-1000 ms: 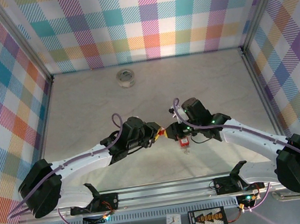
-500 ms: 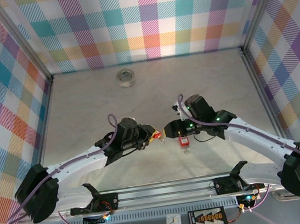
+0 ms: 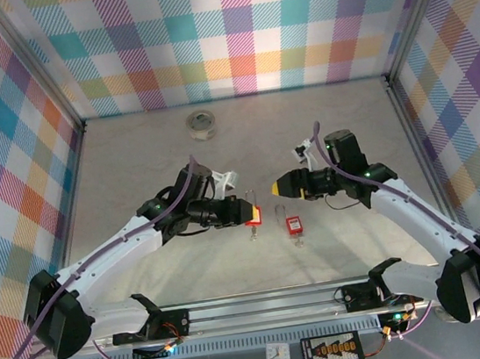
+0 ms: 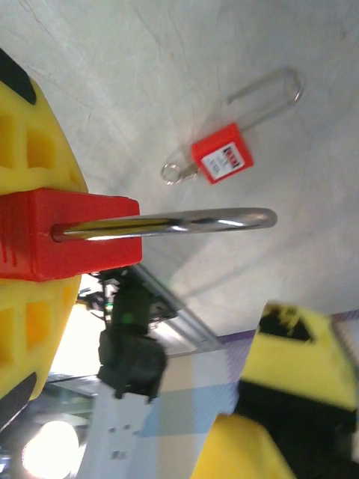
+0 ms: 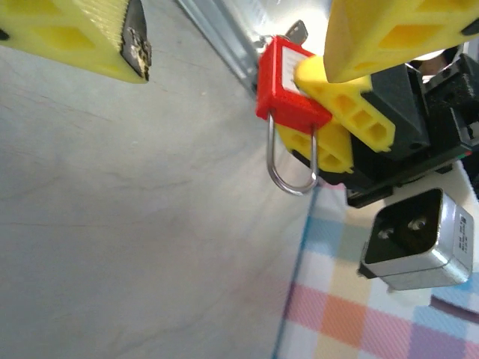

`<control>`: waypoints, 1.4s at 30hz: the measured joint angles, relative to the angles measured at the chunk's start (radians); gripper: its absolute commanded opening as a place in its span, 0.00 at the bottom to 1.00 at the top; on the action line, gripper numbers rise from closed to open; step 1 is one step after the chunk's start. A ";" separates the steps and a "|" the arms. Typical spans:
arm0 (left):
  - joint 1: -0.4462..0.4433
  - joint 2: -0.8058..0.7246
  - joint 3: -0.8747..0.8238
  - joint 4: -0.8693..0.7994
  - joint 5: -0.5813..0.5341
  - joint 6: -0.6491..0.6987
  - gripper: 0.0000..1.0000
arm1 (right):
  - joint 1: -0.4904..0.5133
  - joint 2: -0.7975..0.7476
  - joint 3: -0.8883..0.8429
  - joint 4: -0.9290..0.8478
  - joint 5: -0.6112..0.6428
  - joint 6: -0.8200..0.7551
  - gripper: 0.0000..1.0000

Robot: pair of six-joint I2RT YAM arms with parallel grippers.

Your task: Unlock with the key

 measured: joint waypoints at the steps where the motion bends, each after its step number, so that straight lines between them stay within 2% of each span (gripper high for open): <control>1: 0.000 0.013 0.007 -0.007 0.029 0.025 0.00 | 0.001 0.004 -0.017 0.030 -0.026 0.008 0.59; 8: 0.000 0.048 0.016 -0.031 0.142 0.106 0.00 | 0.053 0.013 -0.084 0.151 -0.120 0.035 0.50; 16: -0.008 0.048 0.026 -0.020 0.198 0.118 0.00 | 0.093 0.073 -0.096 0.230 -0.136 0.055 0.35; 26: -0.019 0.052 0.014 -0.003 0.198 0.109 0.00 | 0.101 0.081 -0.098 0.272 -0.133 0.074 0.00; 33: -0.049 0.069 -0.034 0.051 0.189 0.104 0.00 | 0.088 0.068 -0.096 0.191 -0.068 0.061 0.00; 39: -0.070 0.082 -0.068 0.131 0.165 0.103 0.00 | 0.064 0.068 -0.096 0.141 -0.066 0.067 0.00; 42: -0.072 0.082 -0.069 0.134 0.156 0.111 0.00 | 0.060 0.068 -0.095 0.134 -0.066 0.068 0.34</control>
